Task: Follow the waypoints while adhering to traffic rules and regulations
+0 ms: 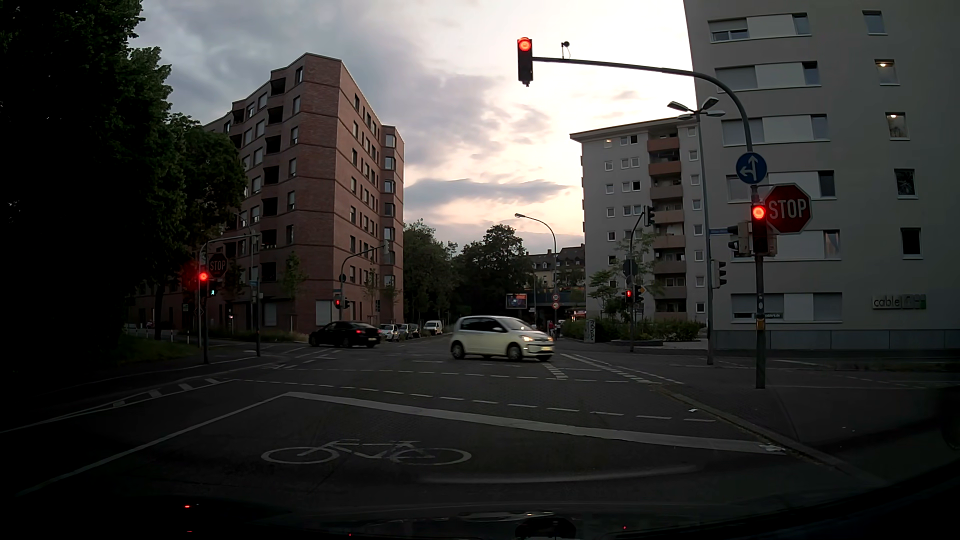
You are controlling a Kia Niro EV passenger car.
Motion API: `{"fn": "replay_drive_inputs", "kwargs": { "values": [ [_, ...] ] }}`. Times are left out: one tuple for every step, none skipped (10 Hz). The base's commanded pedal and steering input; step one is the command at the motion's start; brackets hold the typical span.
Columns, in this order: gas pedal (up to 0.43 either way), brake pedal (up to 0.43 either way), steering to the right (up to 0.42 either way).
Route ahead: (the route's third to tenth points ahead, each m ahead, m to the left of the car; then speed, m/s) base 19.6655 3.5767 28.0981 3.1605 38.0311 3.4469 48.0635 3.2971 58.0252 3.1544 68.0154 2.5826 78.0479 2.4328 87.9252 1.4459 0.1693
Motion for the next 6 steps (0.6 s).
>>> {"fn": "replay_drive_inputs", "kwargs": {
  "values": [
    [0.000,0.122,-0.001],
    [0.000,0.134,-0.001],
    [0.000,0.134,-0.001],
    [0.000,0.134,-0.001],
    [0.000,0.128,-0.001],
    [0.000,0.128,-0.003]
  ]
}}
